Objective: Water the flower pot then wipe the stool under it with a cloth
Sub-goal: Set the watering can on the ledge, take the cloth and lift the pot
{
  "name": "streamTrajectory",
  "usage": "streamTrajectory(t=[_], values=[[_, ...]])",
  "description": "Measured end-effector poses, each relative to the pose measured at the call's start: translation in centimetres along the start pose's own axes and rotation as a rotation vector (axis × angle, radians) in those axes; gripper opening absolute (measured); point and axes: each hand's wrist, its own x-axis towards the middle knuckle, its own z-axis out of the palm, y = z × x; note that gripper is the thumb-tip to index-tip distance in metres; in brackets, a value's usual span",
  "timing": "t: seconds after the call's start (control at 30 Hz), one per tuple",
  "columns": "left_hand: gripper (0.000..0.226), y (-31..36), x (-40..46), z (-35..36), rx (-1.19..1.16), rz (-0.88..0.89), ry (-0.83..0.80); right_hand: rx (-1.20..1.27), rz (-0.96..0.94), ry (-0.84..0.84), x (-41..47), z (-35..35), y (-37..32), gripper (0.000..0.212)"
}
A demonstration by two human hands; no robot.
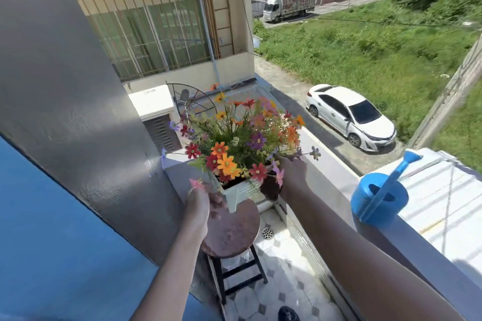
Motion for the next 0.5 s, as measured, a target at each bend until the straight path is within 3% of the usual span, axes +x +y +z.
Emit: streamTrajectory(t=[0.07, 0.3, 0.5], values=[[0.035, -0.9, -0.3, 0.8, 0.082, -0.068, -0.053, 0.094, 0.066, 0.043, -0.5, 0.4, 0.7, 0.012], [0.037, -0.4, -1.6, 2.0, -0.117, -0.180, -0.006, 0.245, 0.167, 0.135, -2.1, 1.0, 1.2, 0.013], [0.040, -1.8, -4.0, 3.7, -0.054, -0.238, -0.130, 0.302, 0.179, 0.147, -2.6, 1.7, 2.8, 0.022]])
